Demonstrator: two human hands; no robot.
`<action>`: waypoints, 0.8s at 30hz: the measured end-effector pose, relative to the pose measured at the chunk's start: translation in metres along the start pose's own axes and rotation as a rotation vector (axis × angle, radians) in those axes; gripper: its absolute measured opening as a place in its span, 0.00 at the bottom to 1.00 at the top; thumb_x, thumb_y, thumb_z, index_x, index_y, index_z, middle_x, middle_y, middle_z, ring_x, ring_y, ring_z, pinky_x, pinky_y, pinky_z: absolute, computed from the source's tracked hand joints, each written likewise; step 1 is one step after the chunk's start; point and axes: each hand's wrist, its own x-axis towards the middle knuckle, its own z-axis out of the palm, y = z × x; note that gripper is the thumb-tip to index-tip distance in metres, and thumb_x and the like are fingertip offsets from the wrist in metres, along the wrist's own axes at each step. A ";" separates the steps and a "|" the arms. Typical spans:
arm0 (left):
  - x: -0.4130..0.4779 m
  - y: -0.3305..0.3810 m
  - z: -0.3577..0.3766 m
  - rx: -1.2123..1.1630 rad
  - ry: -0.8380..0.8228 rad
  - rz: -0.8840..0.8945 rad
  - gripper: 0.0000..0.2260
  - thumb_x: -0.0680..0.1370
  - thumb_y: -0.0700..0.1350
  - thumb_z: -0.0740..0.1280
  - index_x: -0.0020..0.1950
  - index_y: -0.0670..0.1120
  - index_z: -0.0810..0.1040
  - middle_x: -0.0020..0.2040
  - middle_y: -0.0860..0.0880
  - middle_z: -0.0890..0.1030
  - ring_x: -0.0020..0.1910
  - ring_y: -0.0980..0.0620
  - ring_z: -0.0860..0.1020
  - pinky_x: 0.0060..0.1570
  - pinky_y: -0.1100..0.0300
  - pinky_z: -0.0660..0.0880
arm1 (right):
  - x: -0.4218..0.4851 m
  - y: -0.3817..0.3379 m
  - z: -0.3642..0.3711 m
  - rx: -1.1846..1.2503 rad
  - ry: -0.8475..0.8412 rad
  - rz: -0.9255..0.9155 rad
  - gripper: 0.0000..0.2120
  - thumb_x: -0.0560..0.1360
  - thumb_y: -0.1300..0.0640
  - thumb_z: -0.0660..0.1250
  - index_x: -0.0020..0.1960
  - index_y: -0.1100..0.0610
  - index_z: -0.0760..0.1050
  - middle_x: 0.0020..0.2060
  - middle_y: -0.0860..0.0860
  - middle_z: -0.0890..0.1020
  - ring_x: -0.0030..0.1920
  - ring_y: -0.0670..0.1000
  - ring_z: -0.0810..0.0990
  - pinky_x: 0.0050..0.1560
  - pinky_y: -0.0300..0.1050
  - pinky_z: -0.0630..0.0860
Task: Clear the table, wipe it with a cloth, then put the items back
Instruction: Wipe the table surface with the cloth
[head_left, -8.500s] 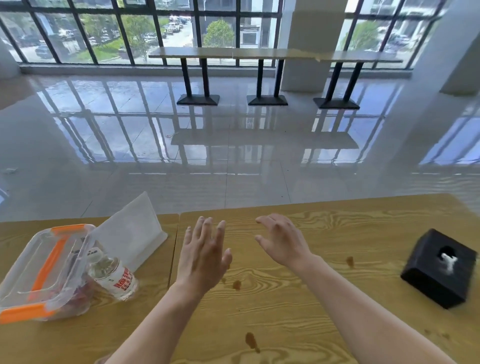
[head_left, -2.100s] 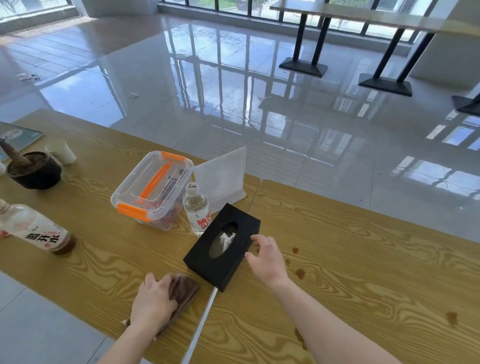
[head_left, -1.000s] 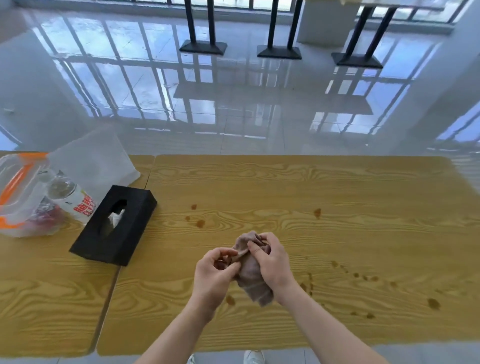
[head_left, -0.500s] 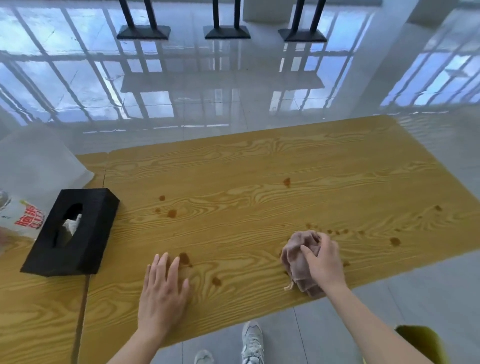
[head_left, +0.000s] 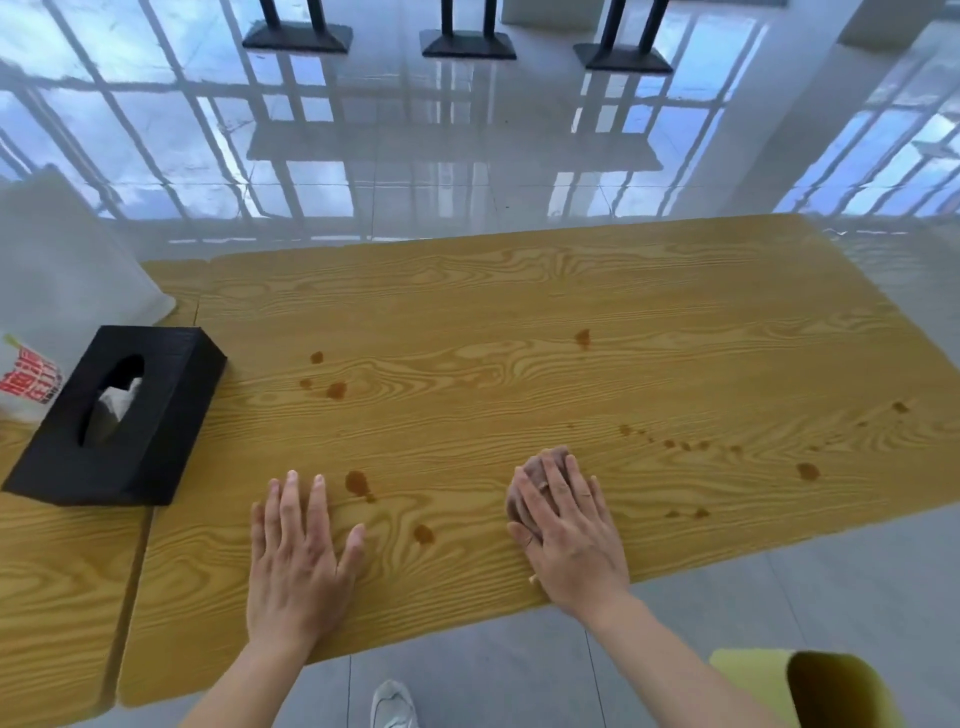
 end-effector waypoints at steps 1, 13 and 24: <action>0.000 -0.001 0.001 0.006 0.002 -0.005 0.37 0.78 0.66 0.48 0.80 0.43 0.58 0.80 0.39 0.56 0.81 0.42 0.49 0.79 0.42 0.47 | 0.002 0.010 -0.001 -0.018 -0.014 -0.030 0.31 0.80 0.33 0.46 0.81 0.41 0.49 0.81 0.48 0.46 0.81 0.52 0.42 0.78 0.56 0.45; -0.011 0.162 0.009 -0.086 0.041 0.459 0.31 0.78 0.56 0.61 0.78 0.42 0.65 0.79 0.41 0.62 0.80 0.41 0.54 0.76 0.44 0.55 | 0.007 0.063 -0.020 -0.041 -0.053 -0.040 0.33 0.80 0.33 0.40 0.82 0.45 0.48 0.81 0.48 0.45 0.81 0.51 0.38 0.78 0.52 0.40; 0.026 0.236 0.045 0.031 -0.069 0.353 0.35 0.80 0.66 0.46 0.82 0.47 0.52 0.82 0.46 0.48 0.81 0.46 0.43 0.77 0.47 0.40 | -0.011 0.127 -0.015 -0.006 0.037 0.034 0.31 0.82 0.37 0.45 0.81 0.50 0.56 0.81 0.51 0.51 0.81 0.53 0.45 0.78 0.54 0.47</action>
